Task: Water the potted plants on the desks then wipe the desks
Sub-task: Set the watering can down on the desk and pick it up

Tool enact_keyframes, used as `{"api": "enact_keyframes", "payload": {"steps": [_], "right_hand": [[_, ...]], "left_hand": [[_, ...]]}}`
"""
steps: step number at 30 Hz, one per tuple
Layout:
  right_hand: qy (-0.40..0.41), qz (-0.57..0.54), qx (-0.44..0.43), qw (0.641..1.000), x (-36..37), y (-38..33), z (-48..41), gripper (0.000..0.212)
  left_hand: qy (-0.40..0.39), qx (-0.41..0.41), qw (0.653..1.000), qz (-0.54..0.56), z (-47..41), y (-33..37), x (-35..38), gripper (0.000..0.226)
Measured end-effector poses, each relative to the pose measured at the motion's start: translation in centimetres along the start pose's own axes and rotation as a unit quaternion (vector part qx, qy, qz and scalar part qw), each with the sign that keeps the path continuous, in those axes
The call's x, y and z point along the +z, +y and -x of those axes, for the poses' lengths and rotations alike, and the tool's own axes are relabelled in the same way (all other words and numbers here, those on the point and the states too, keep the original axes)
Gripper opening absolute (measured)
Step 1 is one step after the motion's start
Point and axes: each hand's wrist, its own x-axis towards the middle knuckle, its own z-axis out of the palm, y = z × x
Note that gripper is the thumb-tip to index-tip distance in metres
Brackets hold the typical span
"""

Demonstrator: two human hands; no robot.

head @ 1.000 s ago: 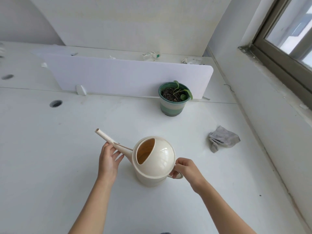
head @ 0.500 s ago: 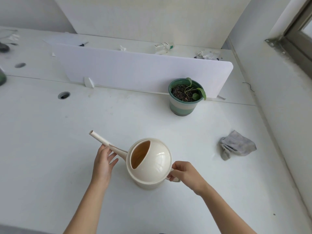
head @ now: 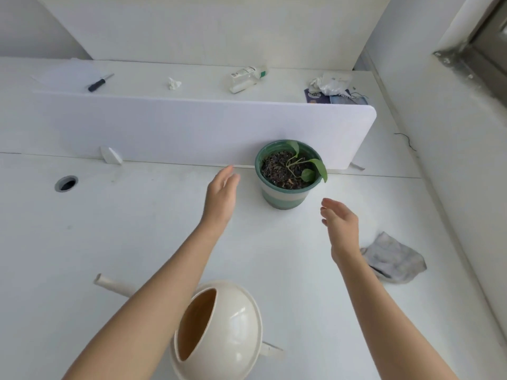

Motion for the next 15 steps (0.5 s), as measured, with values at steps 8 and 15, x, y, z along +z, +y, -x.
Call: {"api": "enact_keyframes", "payload": {"steps": [8, 15], "right_hand": [[-0.064, -0.028, -0.037, 0.997, 2.6, 0.4, -3.2, 0.054], [-0.068, -0.054, -0.067, 0.994, 4.2, 1.2, -3.9, 0.053]], "left_hand": [[-0.045, -0.032, 0.998, 0.036, -5.6, -2.3, 6.4, 0.047], [-0.074, -0.044, 0.996, 0.039, -5.4, -2.7, 7.5, 0.052]]}}
